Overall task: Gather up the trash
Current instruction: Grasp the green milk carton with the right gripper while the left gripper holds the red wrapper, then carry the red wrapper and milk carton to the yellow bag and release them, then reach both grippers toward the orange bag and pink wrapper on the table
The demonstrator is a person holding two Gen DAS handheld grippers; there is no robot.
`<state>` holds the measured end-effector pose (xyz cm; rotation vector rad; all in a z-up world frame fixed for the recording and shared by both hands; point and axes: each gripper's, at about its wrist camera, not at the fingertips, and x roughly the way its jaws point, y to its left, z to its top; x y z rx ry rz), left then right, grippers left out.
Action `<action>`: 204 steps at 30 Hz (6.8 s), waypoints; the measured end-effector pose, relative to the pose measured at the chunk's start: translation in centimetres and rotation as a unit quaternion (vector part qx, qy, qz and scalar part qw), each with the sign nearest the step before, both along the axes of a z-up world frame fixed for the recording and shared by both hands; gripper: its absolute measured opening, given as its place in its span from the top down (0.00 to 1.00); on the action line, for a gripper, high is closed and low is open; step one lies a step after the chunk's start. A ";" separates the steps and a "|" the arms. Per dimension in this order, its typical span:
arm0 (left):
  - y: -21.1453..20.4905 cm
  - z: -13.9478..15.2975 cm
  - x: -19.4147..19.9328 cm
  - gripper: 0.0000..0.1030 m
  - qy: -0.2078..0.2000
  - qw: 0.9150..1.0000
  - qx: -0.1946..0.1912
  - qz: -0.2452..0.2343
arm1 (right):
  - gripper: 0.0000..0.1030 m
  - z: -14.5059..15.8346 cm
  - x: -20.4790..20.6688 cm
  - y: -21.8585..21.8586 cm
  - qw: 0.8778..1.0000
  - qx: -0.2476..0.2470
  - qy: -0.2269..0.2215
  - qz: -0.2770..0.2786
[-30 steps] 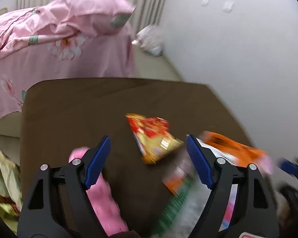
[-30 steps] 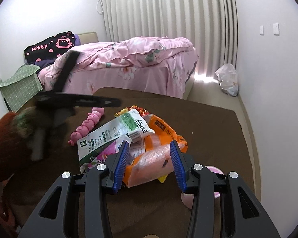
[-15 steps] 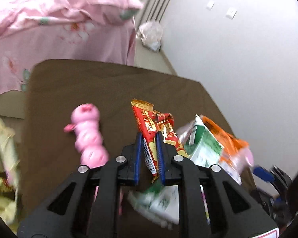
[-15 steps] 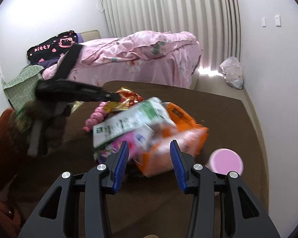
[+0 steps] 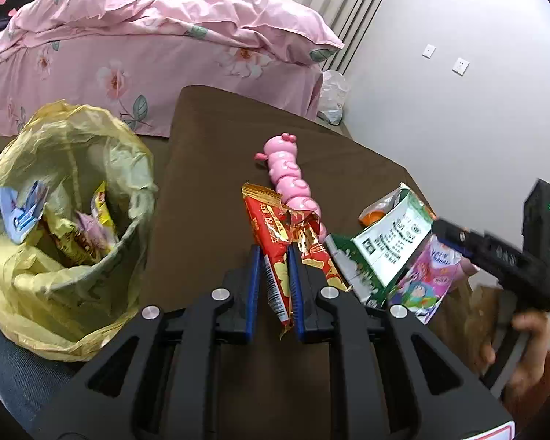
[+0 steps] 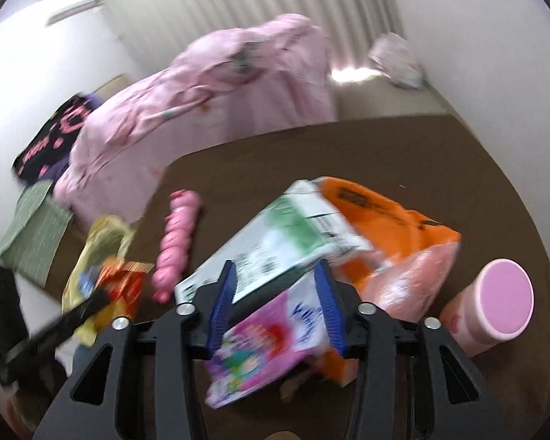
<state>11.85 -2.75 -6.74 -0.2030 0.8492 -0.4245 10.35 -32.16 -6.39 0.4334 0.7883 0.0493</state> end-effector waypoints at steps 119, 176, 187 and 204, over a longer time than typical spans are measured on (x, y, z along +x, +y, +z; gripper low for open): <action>18.1 -3.6 3.2 0.65 0.006 0.961 -0.001 0.278 | 0.40 -0.6 16.4 31.8 0.896 -0.063 -0.050 0.436; 6.7 3.3 -0.5 0.34 -0.094 0.988 -0.020 0.124 | 0.39 3.9 -1.4 9.2 0.946 -0.179 -0.119 0.241; -8.5 1.9 3.8 0.28 -0.069 0.992 -0.018 -0.108 | 0.39 2.5 -9.1 -1.0 0.964 -0.247 -0.092 0.042; -21.6 -3.9 13.8 0.56 0.079 0.988 0.048 -0.125 | 0.39 -3.2 -13.4 -5.0 0.986 -0.150 -0.056 0.040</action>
